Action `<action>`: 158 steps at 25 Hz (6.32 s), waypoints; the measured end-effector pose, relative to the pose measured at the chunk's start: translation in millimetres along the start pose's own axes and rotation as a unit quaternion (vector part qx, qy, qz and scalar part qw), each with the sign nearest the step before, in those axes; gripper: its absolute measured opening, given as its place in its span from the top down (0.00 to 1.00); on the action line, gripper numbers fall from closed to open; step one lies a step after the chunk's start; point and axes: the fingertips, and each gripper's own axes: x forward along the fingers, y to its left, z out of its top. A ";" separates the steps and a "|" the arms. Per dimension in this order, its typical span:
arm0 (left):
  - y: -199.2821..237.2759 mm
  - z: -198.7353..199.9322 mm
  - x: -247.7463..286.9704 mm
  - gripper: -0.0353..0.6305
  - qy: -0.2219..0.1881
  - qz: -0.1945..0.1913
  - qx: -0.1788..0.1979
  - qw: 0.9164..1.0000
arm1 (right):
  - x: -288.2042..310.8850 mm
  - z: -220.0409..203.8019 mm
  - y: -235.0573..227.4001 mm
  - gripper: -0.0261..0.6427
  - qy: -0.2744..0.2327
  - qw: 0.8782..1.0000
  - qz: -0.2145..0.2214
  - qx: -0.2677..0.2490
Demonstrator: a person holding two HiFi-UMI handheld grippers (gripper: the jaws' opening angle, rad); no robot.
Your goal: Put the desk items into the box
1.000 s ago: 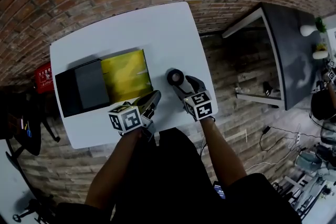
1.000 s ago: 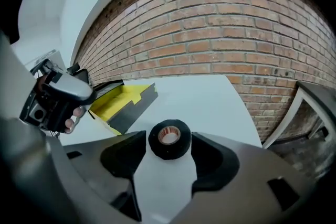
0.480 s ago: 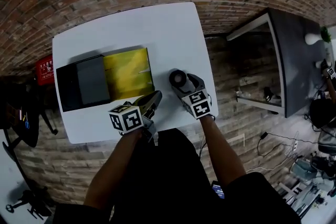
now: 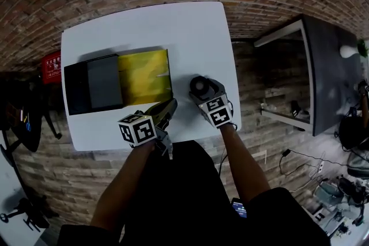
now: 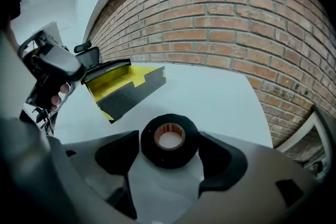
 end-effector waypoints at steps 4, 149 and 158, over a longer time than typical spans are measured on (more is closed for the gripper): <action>4.6 -0.1 -4.9 0.93 -0.005 0.007 -0.004 1.000 | 2.4 -1.1 -1.7 0.45 0.007 1.000 -0.005 -0.007; 7.6 97.9 -176.0 0.93 -0.150 0.016 0.073 0.986 | -113.2 183.1 144.7 0.93 -0.267 0.951 0.126 0.090; -1.5 85.7 -184.1 0.93 -0.174 0.028 0.057 0.983 | -141.0 168.4 111.9 0.93 -0.285 0.944 0.122 0.113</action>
